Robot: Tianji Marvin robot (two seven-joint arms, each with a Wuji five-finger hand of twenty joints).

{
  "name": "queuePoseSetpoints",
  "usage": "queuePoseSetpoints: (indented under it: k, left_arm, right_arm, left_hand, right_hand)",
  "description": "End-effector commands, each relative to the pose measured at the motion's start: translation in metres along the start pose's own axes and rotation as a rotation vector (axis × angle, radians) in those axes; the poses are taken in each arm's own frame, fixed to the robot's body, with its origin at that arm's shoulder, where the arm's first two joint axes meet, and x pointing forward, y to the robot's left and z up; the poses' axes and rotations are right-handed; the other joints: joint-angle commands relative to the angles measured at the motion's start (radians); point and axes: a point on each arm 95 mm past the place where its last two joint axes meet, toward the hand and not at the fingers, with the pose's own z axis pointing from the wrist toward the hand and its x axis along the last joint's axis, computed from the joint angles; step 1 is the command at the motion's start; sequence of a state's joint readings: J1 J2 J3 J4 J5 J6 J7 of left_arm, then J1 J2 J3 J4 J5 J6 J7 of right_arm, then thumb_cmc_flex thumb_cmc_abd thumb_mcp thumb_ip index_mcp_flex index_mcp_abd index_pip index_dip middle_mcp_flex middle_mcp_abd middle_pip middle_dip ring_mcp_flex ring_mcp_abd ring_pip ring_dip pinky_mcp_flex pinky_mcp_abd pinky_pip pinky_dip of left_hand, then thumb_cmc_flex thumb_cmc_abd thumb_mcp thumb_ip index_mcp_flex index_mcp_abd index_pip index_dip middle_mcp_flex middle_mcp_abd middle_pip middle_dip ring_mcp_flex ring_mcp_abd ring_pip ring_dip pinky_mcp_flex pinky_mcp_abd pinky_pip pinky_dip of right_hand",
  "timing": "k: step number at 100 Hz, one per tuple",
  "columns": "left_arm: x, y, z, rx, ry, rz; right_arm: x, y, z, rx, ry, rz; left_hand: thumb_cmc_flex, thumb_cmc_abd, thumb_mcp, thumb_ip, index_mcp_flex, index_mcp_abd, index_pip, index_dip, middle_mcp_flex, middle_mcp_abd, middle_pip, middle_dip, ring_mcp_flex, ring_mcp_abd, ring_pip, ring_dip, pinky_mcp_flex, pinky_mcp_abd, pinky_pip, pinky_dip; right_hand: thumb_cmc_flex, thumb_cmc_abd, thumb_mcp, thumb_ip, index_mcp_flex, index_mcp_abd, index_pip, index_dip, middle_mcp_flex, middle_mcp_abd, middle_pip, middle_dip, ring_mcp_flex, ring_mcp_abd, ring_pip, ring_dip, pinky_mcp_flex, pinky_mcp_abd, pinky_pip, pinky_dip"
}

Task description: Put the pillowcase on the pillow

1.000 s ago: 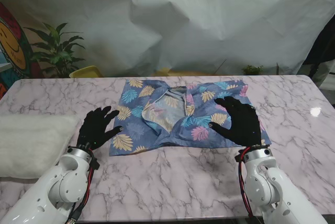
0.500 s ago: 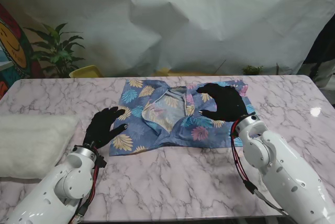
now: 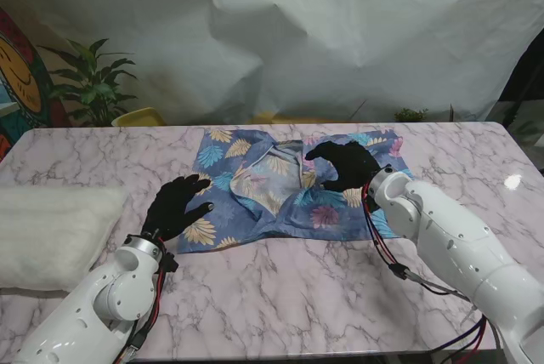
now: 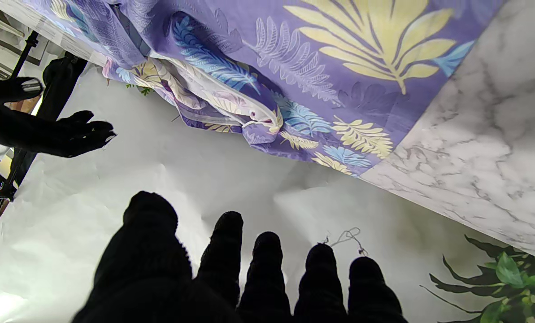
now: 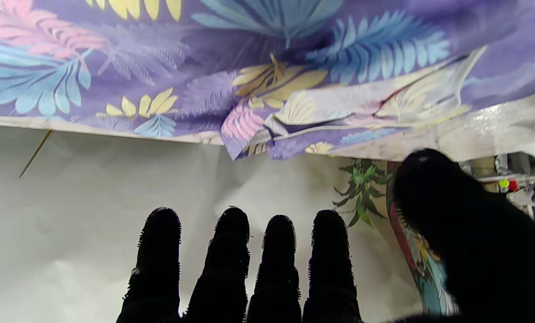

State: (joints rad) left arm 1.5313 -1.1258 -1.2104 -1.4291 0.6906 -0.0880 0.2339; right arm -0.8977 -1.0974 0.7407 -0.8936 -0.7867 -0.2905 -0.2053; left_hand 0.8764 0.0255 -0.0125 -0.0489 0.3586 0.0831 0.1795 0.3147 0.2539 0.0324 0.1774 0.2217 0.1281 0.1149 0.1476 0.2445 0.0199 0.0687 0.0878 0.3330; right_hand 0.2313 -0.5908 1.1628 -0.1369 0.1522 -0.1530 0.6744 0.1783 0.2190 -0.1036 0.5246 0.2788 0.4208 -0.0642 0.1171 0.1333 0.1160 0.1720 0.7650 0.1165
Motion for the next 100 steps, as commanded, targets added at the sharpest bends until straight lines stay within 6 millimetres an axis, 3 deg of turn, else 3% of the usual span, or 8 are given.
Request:
queuePoseSetpoints:
  k: [1,51,73,100]
  left_arm:
    - [0.001,0.002,0.001,-0.015,0.002,-0.003]
    - [-0.003,0.000,-0.002,-0.007,-0.017,0.007]
    - [-0.002,0.001,-0.001,-0.015,-0.014,0.003]
    - [-0.004,0.000,-0.002,-0.004,-0.020,-0.001]
  right_arm:
    - [0.005,0.004,0.010,0.006,0.024,-0.014]
    - [0.017,-0.023,0.052,0.131,0.129,-0.092]
    - [0.026,-0.029,0.056,0.156,0.154,-0.083]
    - [0.029,-0.038,0.055,0.218,0.170,-0.133]
  left_hand:
    - [0.017,0.031,-0.011,0.025,0.018,0.002,0.006,0.007,0.007,-0.015,0.004,0.004,0.017,-0.028,-0.001,-0.001,-0.001,0.008,0.004,0.016]
    - [0.020,0.032,-0.011,0.025,0.019,0.002,0.008,0.005,0.004,0.002,0.002,0.003,0.019,-0.025,0.000,-0.001,0.001,0.013,0.003,0.018]
    - [0.022,0.035,-0.011,0.026,0.018,0.002,0.007,0.004,-0.001,0.009,-0.001,0.003,0.017,-0.024,0.000,-0.001,0.002,0.016,0.003,0.019]
    - [0.023,0.038,-0.011,0.026,0.019,0.000,0.007,0.005,-0.007,0.020,-0.003,0.003,0.019,-0.022,0.001,0.000,0.004,0.020,0.006,0.021]
  right_hand:
    - [0.039,-0.060,0.078,-0.019,-0.029,-0.042,0.027,0.020,-0.025,-0.023,0.022,0.003,-0.023,-0.027,0.034,0.019,-0.016,0.013,0.010,0.012]
    - [0.118,-0.124,0.197,-0.022,-0.026,-0.136,0.062,0.036,-0.025,-0.022,-0.028,-0.019,-0.069,-0.035,0.047,0.028,-0.017,0.001,0.027,0.021]
    - [0.155,-0.135,0.219,-0.020,-0.007,-0.193,0.071,0.040,-0.027,0.016,-0.031,-0.019,-0.087,-0.033,0.073,0.043,-0.018,0.004,0.036,0.027]
    - [0.174,-0.141,0.237,-0.020,0.164,-0.253,0.110,0.076,-0.027,0.016,0.021,0.005,-0.116,-0.076,0.155,0.088,-0.023,-0.026,0.050,0.038]
